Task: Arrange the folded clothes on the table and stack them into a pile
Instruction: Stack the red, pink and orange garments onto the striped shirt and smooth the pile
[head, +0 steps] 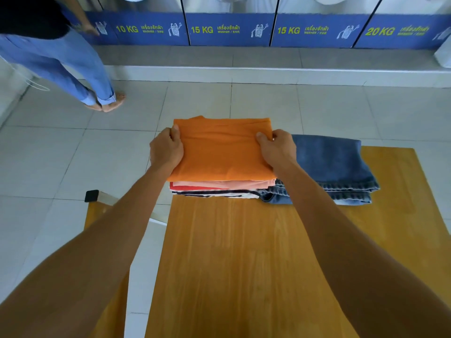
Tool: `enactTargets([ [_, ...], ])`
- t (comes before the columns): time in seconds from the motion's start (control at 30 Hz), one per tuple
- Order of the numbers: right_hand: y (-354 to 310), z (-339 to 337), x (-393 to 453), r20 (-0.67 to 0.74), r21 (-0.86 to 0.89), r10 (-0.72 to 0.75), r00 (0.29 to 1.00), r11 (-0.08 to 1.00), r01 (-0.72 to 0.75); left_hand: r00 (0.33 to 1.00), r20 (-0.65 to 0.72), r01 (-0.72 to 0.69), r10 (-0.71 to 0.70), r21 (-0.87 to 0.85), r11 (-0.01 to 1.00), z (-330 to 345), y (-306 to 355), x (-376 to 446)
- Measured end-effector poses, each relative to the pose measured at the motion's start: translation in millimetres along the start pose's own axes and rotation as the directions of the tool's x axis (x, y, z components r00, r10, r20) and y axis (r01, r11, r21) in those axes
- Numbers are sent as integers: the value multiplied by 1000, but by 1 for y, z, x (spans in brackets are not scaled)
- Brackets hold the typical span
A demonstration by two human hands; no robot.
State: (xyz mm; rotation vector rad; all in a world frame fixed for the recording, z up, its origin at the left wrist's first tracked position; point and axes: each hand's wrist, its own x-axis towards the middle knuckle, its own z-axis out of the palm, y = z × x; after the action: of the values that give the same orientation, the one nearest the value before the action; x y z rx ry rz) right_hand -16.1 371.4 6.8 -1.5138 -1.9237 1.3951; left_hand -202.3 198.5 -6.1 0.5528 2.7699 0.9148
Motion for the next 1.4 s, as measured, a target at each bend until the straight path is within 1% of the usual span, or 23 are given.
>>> enactTargets([
  [0.1, -1, -7, -2, -109, -27, -30, 994, 999, 28, 997, -66, -19, 26, 107, 994, -8, 3, -1],
  [0.17, -2, -9, -4, -207, -74, -109, 972, 993, 96, 988, -135, -62, 76, 103, 993, -13, 6, -2],
  [0.23, -7, -8, -5, -244, -127, -188, 951, 979, 161, 956, -188, -205, 224, 116, 972, -18, 12, -4],
  [0.3, -14, -5, 1, -210, -165, -194, 958, 973, 161, 916, -185, -324, 356, 180, 929, -17, 23, -10],
  [0.37, -20, -3, 11, -128, -224, -150, 980, 967, 118, 918, -138, -335, 372, 231, 913, -10, 35, -16],
  [0.43, -22, -4, 24, -52, -268, -138, 989, 956, 120, 934, -38, -333, 356, 272, 903, 0, 44, -23],
  [0.47, -22, -5, 30, -40, -258, -144, 989, 957, 129, 939, 23, -335, 344, 294, 895, 5, 45, -25],
  [0.57, -20, -8, 41, -64, -233, -151, 986, 963, 133, 947, 174, -315, 269, 338, 887, 16, 33, -25],
  [0.63, -22, -9, 43, -91, -257, -131, 987, 961, 104, 946, 216, -303, 241, 337, 891, 19, 26, -21],
  [0.7, -25, -9, 41, -162, -308, -155, 975, 946, 99, 944, 224, -309, 244, 328, 893, 20, 26, -17],
  [0.73, -28, -8, 37, -210, -342, -214, 954, 930, 133, 942, 219, -317, 255, 325, 891, 19, 27, -15],
  [0.77, -30, -6, 30, -242, -386, -318, 917, 898, 210, 939, 210, -330, 273, 324, 886, 19, 28, -14],
  [0.8, -32, 0, 22, -236, -431, -451, 861, 842, 323, 935, 198, -346, 294, 328, 879, 19, 29, -14],
  [0.83, -34, 8, 12, -186, -469, -581, 792, 761, 448, 931, 187, -360, 313, 336, 870, 19, 30, -14],
  [0.87, -35, 20, 0, -95, -500, -676, 731, 667, 552, 927, 181, -373, 329, 348, 860, 20, 31, -15],
  [0.9, -36, 32, -11, 22, -532, -721, 692, 578, 619, 923, 180, -383, 339, 360, 851, 21, 31, -15],
  [0.93, -35, 45, -19, 144, -571, -718, 681, 502, 649, 920, 183, -391, 347, 370, 843, 23, 30, -15],
  [1.0, -29, 63, -26, 320, -653, -627, 710, 398, 645, 917, 196, -397, 347, 380, 836, 26, 25, -13],
  [1.03, -24, 67, -25, 365, -682, -566, 739, 378, 626, 920, 205, -389, 333, 382, 839, 26, 22, -11],
  [1.07, -19, 69, -21, 383, -700, -513, 768, 381, 603, 925, 216, -376, 314, 378, 846, 27, 19, -8],
  [1.17, -5, 67, -11, 348, -727, -442, 826, 429, 536, 939, 244, -320, 244, 351, 880, 33, 14, 1],
  [1.3, 6, 48, -2, 244, -772, -359, 901, 490, 405, 962, 251, -174, 107, 263, 949, 34, 11, 9],
  [1.4, 9, 36, -3, 212, -788, -309, 927, 507, 349, 961, 260, -158, 90, 254, 954, 28, 15, 8],
])
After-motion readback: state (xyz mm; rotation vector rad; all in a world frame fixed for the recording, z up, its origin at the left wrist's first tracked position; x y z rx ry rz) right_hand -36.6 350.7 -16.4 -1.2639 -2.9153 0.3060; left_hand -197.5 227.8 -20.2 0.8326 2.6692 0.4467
